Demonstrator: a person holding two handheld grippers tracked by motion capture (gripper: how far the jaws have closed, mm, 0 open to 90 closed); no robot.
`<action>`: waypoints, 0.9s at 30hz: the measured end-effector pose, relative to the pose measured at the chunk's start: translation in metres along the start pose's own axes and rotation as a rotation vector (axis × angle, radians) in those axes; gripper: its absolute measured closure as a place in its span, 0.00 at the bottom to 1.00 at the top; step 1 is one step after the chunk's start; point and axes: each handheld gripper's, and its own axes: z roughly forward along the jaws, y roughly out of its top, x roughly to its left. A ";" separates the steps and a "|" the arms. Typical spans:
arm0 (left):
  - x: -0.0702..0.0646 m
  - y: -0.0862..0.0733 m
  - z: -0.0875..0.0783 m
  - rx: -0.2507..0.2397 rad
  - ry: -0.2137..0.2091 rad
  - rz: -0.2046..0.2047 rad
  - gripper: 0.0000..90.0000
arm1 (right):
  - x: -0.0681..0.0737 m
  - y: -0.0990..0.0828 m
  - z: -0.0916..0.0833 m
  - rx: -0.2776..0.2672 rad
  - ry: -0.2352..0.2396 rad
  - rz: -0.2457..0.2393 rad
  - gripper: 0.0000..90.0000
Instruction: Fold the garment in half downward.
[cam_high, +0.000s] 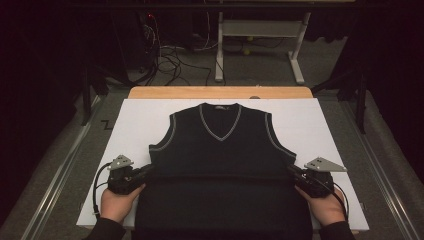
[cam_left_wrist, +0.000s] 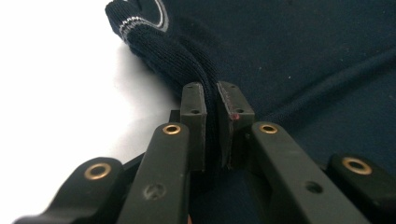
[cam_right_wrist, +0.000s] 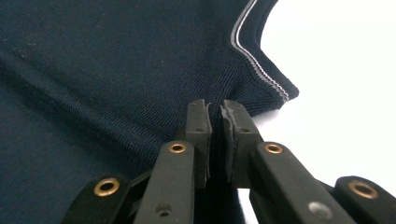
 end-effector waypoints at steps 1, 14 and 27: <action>-0.001 -0.001 -0.001 0.001 -0.001 0.002 0.86 | 0.001 -0.001 -0.002 -0.001 0.001 -0.003 0.92; -0.011 -0.021 -0.018 0.036 -0.028 0.039 0.86 | 0.014 -0.020 -0.027 -0.001 0.023 -0.041 0.92; -0.020 -0.036 -0.031 0.058 -0.043 0.056 0.86 | 0.021 -0.037 -0.045 0.011 0.049 -0.059 0.91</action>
